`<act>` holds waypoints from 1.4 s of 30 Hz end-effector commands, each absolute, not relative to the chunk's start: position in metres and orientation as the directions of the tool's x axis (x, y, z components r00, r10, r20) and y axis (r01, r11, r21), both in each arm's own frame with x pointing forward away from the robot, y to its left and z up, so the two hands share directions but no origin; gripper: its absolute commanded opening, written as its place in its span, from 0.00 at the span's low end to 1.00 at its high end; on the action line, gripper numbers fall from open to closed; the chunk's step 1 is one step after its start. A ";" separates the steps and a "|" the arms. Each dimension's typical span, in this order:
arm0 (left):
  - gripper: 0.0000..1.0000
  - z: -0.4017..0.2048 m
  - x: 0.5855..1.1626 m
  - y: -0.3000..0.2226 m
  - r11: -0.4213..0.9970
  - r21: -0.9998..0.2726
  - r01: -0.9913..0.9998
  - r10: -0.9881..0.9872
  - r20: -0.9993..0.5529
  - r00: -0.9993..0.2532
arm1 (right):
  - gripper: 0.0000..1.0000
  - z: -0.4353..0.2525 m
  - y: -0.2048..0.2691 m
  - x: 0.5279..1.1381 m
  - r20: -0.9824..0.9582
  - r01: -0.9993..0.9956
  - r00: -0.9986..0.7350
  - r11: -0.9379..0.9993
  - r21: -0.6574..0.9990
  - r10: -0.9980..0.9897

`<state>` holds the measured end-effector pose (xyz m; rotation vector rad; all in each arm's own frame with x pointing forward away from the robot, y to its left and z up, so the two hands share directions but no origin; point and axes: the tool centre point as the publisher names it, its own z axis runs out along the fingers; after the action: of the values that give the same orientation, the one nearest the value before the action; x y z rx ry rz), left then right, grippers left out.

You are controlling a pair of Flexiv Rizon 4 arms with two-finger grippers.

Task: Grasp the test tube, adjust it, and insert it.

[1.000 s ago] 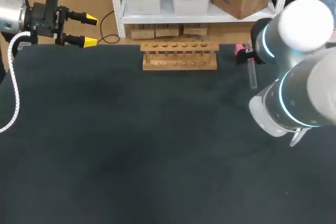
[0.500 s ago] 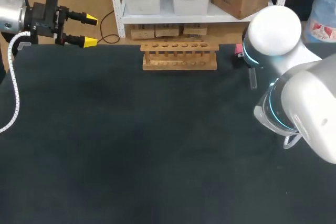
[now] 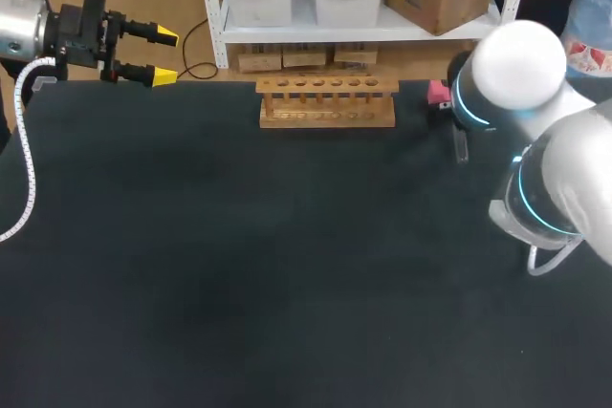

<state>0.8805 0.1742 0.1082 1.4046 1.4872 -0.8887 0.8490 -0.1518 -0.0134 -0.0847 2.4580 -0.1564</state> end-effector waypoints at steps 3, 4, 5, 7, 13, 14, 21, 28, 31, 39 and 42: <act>1.00 0.108 0.881 0.174 0.103 0.070 0.992 0.363 -0.931 0.028 | 1.00 -0.014 -0.152 0.858 -0.603 -0.025 -0.792 0.992 -0.126 -0.097; 1.00 0.108 0.881 0.174 0.103 0.070 0.992 0.363 -0.931 0.028 | 1.00 -0.014 -0.152 0.858 -0.602 -0.024 -0.792 0.991 -0.128 -0.097; 1.00 0.108 0.881 0.174 0.103 0.070 0.992 0.363 -0.931 0.028 | 0.98 -0.014 -0.152 0.859 -0.602 -0.023 -0.792 0.991 -0.129 -0.097; 1.00 0.108 0.881 0.174 0.103 0.070 0.992 0.363 -0.931 0.028 | 0.92 -0.014 -0.151 0.860 -0.603 -0.021 -0.792 0.991 -0.131 -0.097; 1.00 0.108 0.881 0.174 0.103 0.070 0.992 0.363 -0.931 0.028 | 0.47 -0.015 -0.149 0.862 -0.603 -0.026 -0.791 0.992 -0.125 -0.097; 1.00 0.108 0.881 0.174 0.103 0.070 0.992 0.363 -0.931 0.028 | 0.44 -0.016 -0.149 0.863 -0.603 -0.029 -0.791 0.992 -0.125 -0.099; 1.00 0.108 0.881 0.174 0.103 0.070 0.992 0.363 -0.931 0.028 | 0.40 -0.019 -0.149 0.866 -0.599 -0.031 -0.795 0.992 -0.122 -0.099; 1.00 0.108 0.881 0.174 0.103 0.070 0.992 0.363 -0.931 0.028 | 0.32 -0.019 -0.149 0.867 -0.595 -0.030 -0.798 0.992 -0.121 -0.097; 1.00 0.108 0.881 0.174 0.103 0.070 0.992 0.363 -0.931 0.028 | 0.29 -0.019 -0.149 0.866 -0.593 -0.030 -0.800 0.992 -0.122 -0.097; 1.00 0.108 0.881 0.174 0.103 0.070 0.992 0.363 -0.931 0.028 | 0.15 -0.017 -0.152 0.864 -0.591 -0.025 -0.801 0.992 -0.125 -0.094; 1.00 0.108 0.881 0.174 0.103 0.070 0.992 0.363 -0.931 0.028 | 0.01 -0.015 -0.153 0.862 -0.592 -0.021 -0.801 0.992 -0.126 -0.092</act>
<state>0.8806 0.1742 0.1082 1.4045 1.4871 -0.8888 0.8653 -0.1535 -0.0174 -0.0811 2.4975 -0.1444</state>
